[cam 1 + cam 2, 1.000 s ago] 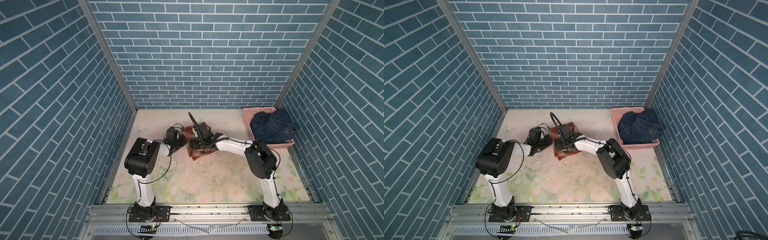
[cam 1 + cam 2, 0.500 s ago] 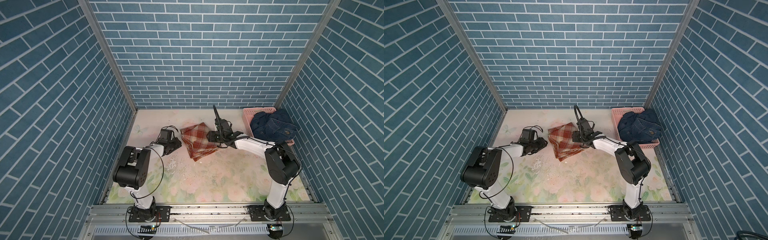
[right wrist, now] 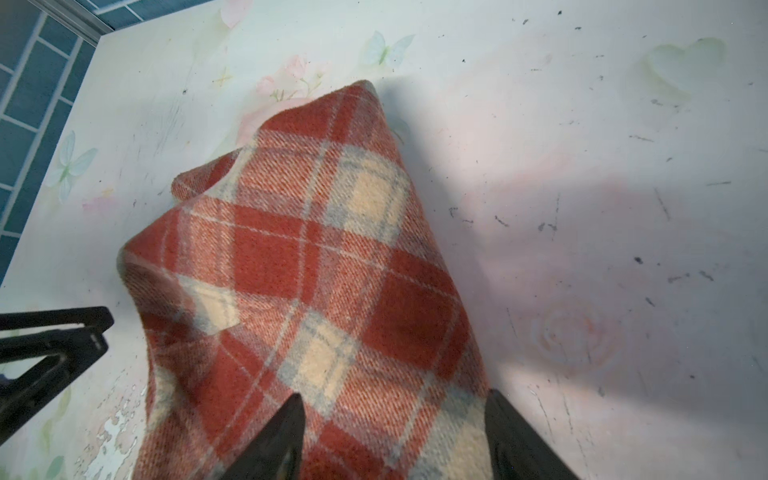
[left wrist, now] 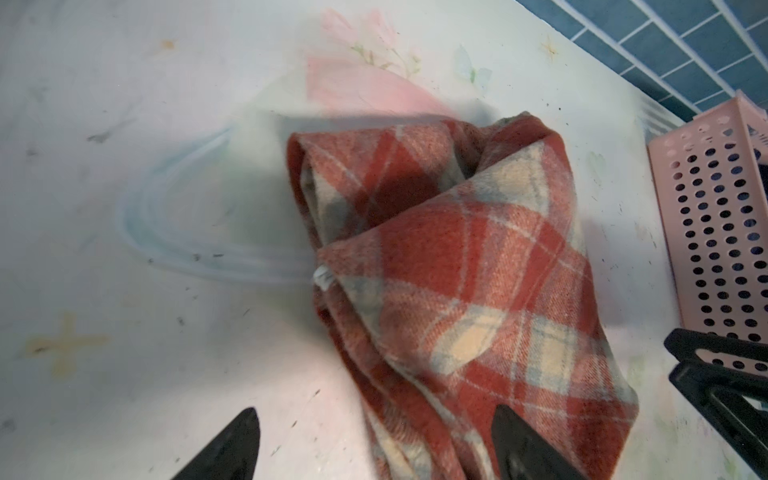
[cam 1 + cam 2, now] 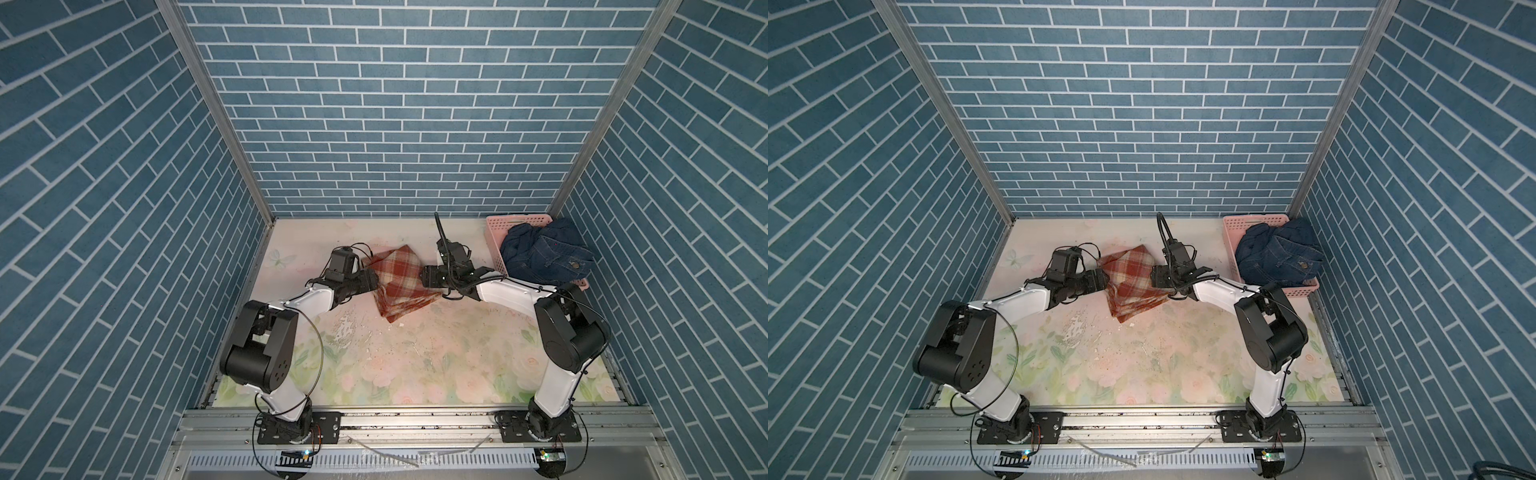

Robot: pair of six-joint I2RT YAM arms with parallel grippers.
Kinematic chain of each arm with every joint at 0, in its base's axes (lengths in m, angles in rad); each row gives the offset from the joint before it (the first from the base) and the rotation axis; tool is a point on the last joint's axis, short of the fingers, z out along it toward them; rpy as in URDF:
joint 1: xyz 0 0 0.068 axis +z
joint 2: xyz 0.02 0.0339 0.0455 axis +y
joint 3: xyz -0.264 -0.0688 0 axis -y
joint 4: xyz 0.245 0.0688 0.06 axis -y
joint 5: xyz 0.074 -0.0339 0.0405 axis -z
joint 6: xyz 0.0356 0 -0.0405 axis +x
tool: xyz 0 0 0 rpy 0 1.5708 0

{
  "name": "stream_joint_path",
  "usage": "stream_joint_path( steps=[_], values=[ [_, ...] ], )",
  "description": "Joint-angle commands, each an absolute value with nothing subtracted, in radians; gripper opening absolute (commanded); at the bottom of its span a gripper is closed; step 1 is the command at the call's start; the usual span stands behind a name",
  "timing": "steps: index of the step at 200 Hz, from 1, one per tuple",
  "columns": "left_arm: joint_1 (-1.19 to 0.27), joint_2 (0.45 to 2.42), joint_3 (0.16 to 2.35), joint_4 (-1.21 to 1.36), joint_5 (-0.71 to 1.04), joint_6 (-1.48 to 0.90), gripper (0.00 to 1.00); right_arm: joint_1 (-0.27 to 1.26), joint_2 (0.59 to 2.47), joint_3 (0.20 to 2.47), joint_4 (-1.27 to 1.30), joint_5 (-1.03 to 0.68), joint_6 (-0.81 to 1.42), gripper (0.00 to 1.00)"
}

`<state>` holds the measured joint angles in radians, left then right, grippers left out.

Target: Fold and stack the skirts

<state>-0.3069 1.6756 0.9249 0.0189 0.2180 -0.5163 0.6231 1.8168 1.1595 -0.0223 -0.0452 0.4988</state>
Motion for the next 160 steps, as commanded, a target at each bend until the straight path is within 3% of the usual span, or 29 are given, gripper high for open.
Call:
stream_joint_path(
  steps=[1, 64, 160],
  values=[
    [-0.321, 1.759, 0.976, 0.000, 0.233, -0.468, 0.88, 0.620, 1.775, 1.125, 0.000, -0.053, 0.463, 0.69],
    [-0.320, 1.887, 1.072, -0.020, 0.207, -0.426, 0.88, 0.620, 1.910, 1.245, -0.019, -0.037, 0.437, 0.70],
    [-0.296, 2.047, 1.186, -0.062, 0.350, -0.371, 0.88, 0.620, 2.106, 1.388, -0.111, -0.056, 0.383, 0.68]
  ],
)
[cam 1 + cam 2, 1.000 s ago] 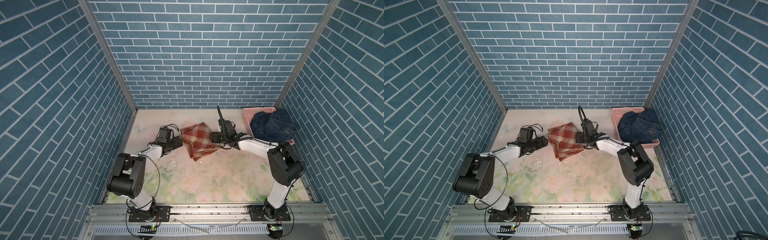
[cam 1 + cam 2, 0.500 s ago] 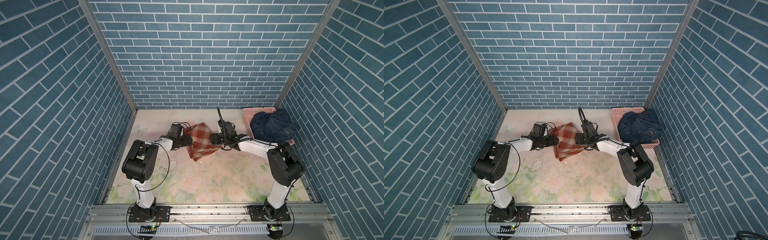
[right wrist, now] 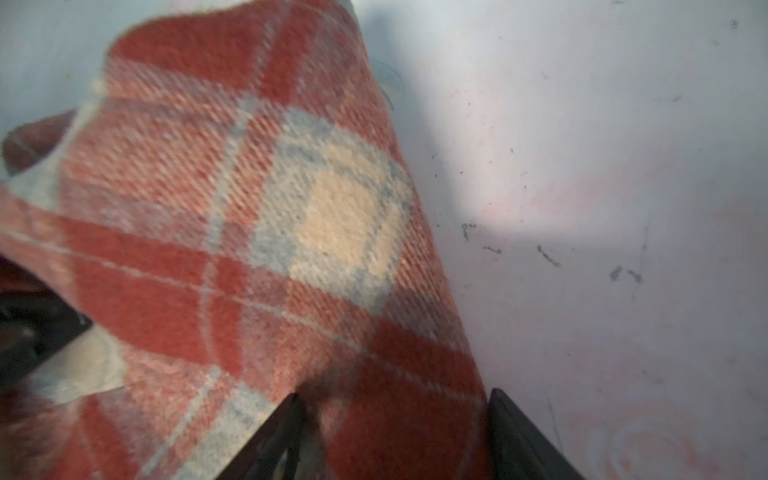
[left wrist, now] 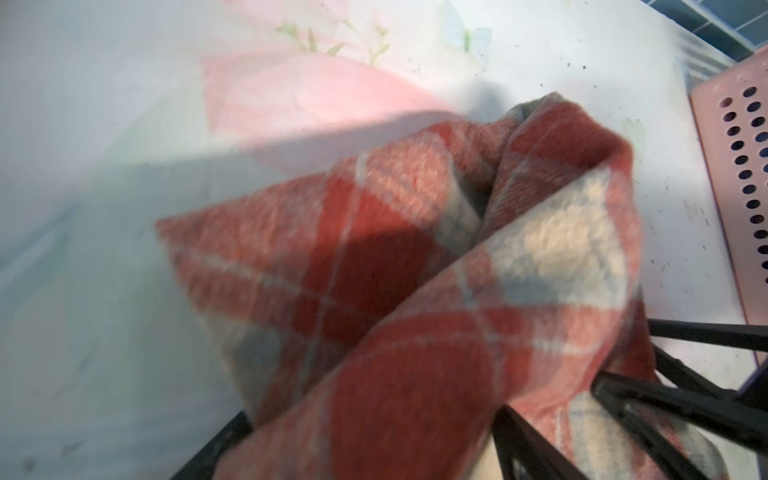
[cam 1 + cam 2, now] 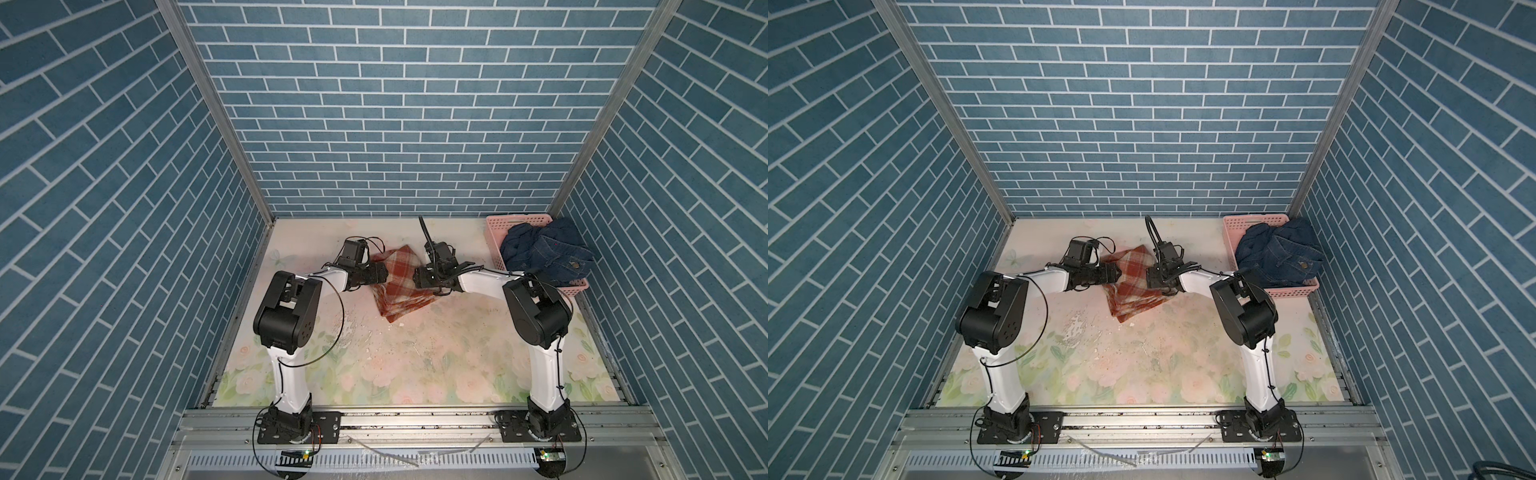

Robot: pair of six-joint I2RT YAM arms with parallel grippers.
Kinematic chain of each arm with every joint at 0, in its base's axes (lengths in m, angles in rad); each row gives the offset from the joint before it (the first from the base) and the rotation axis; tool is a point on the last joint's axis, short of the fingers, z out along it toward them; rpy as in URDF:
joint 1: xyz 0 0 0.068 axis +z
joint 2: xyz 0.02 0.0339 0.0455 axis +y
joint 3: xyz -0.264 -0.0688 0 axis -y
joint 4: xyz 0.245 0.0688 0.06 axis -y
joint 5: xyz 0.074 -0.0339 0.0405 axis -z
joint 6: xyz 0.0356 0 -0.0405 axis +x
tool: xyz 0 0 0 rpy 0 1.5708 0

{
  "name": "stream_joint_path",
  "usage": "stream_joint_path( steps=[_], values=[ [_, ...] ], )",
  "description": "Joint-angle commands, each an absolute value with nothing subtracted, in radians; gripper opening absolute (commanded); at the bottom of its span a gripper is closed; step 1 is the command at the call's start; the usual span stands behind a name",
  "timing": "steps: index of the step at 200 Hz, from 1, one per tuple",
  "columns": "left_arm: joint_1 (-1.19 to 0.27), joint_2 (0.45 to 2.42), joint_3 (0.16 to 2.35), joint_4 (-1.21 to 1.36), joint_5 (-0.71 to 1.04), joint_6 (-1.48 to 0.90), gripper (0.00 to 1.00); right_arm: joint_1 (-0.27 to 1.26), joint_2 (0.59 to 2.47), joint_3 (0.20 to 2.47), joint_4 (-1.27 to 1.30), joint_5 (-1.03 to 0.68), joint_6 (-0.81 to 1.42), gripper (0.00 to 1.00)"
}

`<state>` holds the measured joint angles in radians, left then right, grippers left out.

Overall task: Fold and stack the skirts
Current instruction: 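Carry the plaid bundle to the far corner with left gripper while right moves to basket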

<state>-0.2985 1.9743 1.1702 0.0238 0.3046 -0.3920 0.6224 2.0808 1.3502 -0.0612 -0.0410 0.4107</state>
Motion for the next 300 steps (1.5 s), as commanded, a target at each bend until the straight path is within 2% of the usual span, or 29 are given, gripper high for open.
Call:
stream_joint_path(
  steps=[1, 8, 26, 40, 66, 89, 123, 196, 220, 260, 300],
  values=[
    [-0.296, 2.049, 1.188, -0.064, 0.352, -0.370, 0.88, 0.620, 2.106, 1.388, -0.112, -0.056, 0.383, 0.68],
    [-0.296, 2.060, 1.200, -0.073, 0.358, -0.367, 0.86, 0.620, 2.108, 1.388, -0.111, -0.061, 0.385, 0.68],
    [-0.295, 2.089, 1.219, -0.075, 0.380, -0.366, 0.73, 0.620, 2.114, 1.389, -0.104, -0.075, 0.391, 0.68],
    [-0.297, 2.109, 1.232, -0.071, 0.397, -0.368, 0.42, 0.620, 2.118, 1.391, -0.098, -0.081, 0.399, 0.68],
    [-0.297, 2.115, 1.245, -0.051, 0.395, -0.388, 0.00, 0.620, 2.106, 1.385, -0.094, -0.081, 0.403, 0.68],
    [-0.296, 2.092, 1.257, -0.030, 0.370, -0.427, 0.00, 0.620, 2.039, 1.349, -0.086, -0.077, 0.402, 0.68],
    [-0.269, 2.031, 1.250, -0.012, 0.245, -0.503, 0.00, 0.617, 1.852, 1.228, -0.068, -0.004, 0.396, 0.71],
    [-0.024, 1.957, 1.188, 0.051, 0.084, -0.714, 0.00, 0.615, 1.458, 0.974, -0.049, 0.127, 0.374, 0.72],
    [0.055, 1.950, 1.202, 0.066, 0.009, -0.780, 0.00, 0.616, 1.392, 0.937, -0.045, 0.134, 0.372, 0.72],
    [0.169, 1.997, 1.239, 0.144, -0.005, -0.931, 0.00, 0.617, 1.357, 0.899, -0.032, 0.118, 0.357, 0.73],
    [0.243, 2.077, 1.338, 0.103, -0.016, -1.004, 0.00, 0.617, 1.306, 0.855, -0.042, 0.140, 0.332, 0.73]
  ],
)
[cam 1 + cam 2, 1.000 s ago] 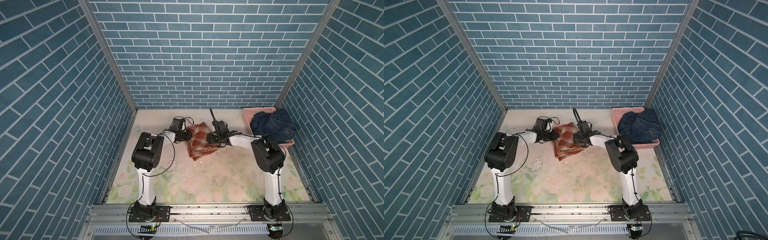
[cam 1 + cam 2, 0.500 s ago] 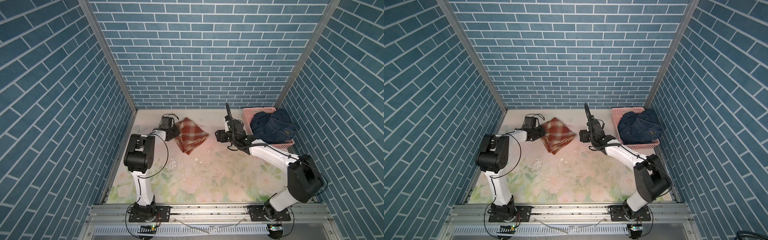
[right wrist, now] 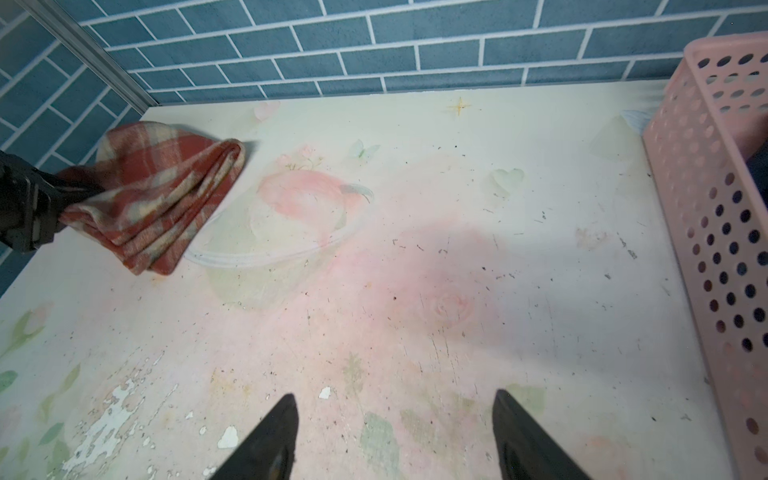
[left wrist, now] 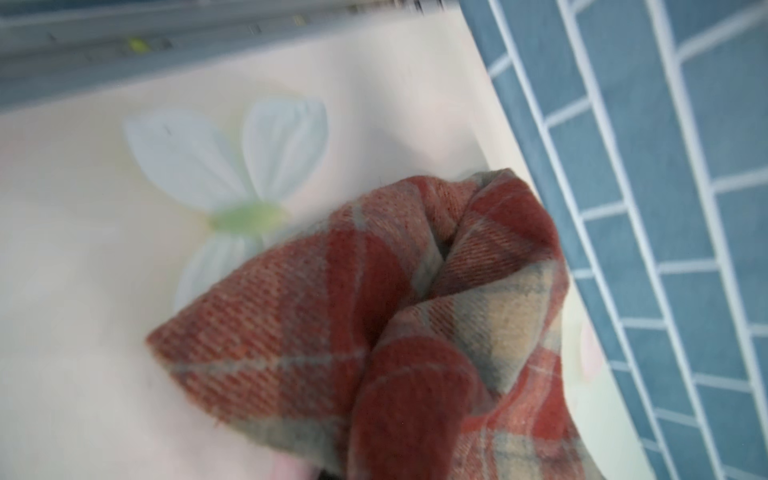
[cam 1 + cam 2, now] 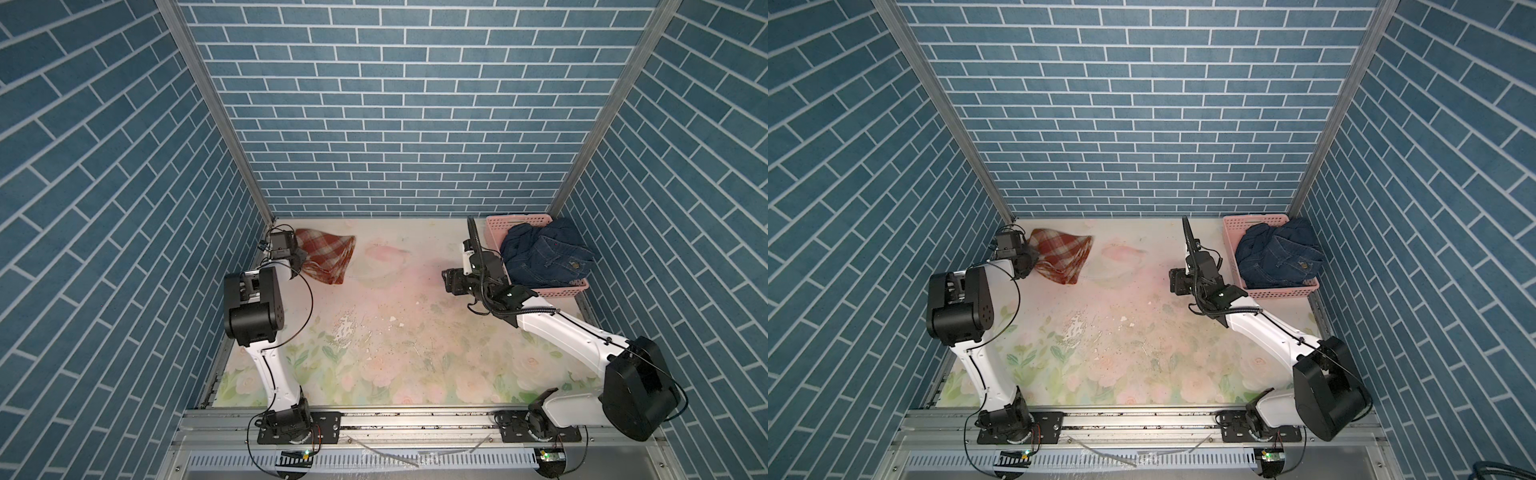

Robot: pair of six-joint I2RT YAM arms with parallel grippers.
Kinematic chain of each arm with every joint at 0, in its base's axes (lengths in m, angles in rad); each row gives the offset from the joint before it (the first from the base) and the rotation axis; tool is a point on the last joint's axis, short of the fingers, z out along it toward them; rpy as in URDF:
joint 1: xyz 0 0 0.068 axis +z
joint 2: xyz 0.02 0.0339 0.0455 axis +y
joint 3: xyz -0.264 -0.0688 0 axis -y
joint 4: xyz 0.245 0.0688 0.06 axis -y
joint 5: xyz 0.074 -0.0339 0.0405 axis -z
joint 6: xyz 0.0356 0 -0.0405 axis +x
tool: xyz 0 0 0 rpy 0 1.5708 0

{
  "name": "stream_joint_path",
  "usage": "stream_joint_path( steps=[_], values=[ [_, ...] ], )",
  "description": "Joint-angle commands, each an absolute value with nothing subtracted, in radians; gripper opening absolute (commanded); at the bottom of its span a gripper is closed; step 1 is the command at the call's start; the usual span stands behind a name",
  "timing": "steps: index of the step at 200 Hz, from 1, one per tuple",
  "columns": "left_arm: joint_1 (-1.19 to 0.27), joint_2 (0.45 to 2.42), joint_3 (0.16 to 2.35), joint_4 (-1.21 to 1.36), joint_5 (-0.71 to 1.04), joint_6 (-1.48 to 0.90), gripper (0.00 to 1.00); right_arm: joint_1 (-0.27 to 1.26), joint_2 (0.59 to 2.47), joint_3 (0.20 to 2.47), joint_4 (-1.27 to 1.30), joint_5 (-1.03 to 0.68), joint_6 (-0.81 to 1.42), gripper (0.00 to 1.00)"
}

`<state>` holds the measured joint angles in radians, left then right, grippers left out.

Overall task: Fold and stack the skirts
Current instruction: 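Carry the plaid bundle to the far corner with left gripper while right moves to basket, then open the left gripper on the plaid skirt while the right reaches into the basket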

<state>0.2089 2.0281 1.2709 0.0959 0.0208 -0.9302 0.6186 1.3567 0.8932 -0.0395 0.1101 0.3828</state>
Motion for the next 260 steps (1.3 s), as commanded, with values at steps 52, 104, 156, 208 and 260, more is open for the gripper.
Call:
stream_joint_path(
  steps=[52, 104, 156, 208, 260],
  values=[
    [0.264, 2.124, 1.374, 0.102, -0.043, -1.061, 0.00, 0.615, 1.280, 0.857, -0.062, 0.176, 0.301, 0.75],
    [0.266, 2.179, 1.479, 0.030, -0.064, -1.048, 0.00, 0.613, 1.269, 0.854, -0.077, 0.186, 0.313, 0.75],
    [0.273, 2.155, 1.483, -0.021, -0.072, -1.016, 0.63, 0.600, 1.224, 0.824, -0.088, 0.193, 0.332, 0.77],
    [0.272, 2.066, 1.461, -0.176, -0.042, -0.903, 1.00, 0.574, 1.135, 0.753, -0.059, 0.175, 0.344, 0.87],
    [0.260, 1.970, 1.379, -0.272, 0.031, -0.795, 1.00, 0.533, 1.083, 0.760, -0.114, 0.170, 0.370, 0.95]
  ],
)
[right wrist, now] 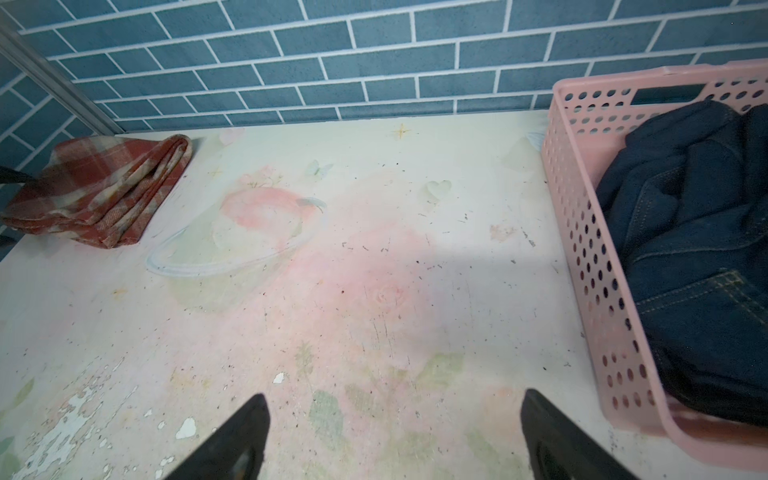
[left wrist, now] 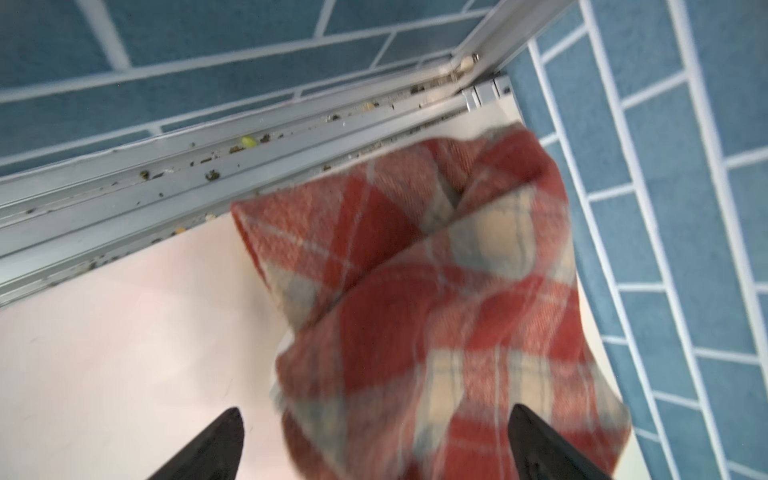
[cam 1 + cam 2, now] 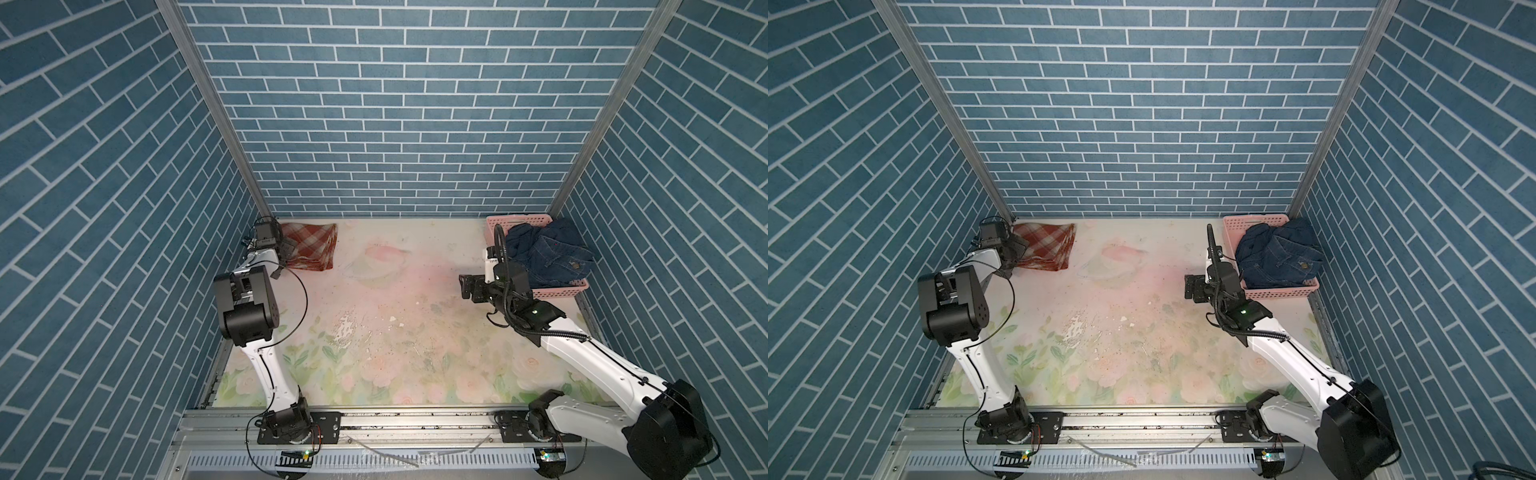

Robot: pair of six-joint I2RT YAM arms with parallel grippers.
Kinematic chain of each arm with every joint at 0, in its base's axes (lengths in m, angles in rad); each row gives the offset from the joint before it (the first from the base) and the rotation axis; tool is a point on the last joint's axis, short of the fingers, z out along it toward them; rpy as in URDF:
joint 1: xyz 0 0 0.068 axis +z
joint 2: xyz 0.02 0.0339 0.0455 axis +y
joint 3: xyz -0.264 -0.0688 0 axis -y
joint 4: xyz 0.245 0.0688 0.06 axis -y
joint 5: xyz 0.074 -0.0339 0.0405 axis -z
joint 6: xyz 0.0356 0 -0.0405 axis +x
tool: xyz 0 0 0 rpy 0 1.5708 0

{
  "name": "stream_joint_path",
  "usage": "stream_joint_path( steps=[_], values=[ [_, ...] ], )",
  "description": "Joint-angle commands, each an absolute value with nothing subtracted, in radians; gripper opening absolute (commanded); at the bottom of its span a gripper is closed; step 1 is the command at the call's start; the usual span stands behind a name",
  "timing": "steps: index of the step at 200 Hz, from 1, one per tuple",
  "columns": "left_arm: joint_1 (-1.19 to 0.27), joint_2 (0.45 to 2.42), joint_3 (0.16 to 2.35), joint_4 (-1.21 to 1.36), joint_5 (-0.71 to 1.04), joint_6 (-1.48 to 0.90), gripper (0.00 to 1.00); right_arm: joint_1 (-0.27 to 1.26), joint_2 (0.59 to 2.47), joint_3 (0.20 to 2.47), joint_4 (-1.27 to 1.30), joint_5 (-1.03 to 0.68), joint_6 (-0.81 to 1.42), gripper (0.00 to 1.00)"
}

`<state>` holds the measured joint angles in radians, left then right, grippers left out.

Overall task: Fold and stack the skirts
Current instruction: 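Open the left gripper on the plaid skirt while the right reaches into the basket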

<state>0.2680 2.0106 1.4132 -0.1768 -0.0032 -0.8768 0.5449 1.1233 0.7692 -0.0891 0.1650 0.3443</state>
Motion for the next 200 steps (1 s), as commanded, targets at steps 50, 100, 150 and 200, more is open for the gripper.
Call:
stream_joint_path(
  steps=[50, 100, 150, 200],
  values=[
    [0.164, 1.815, 1.299, -0.322, -0.057, -0.654, 1.00, 0.455, 1.051, 0.781, -0.215, 0.216, 0.421, 0.94],
    [-0.174, 1.752, 1.351, -0.417, -0.177, -0.369, 1.00, 0.276, 1.119, 0.889, -0.317, 0.287, 0.400, 0.89],
    [-0.524, 1.664, 1.426, -0.488, -0.009, -0.129, 1.00, 0.094, 1.229, 0.984, -0.344, 0.227, 0.369, 0.86],
    [-0.645, 1.532, 1.328, -0.357, 0.243, -0.056, 1.00, -0.106, 1.333, 1.041, -0.339, 0.082, 0.393, 0.84]
  ],
)
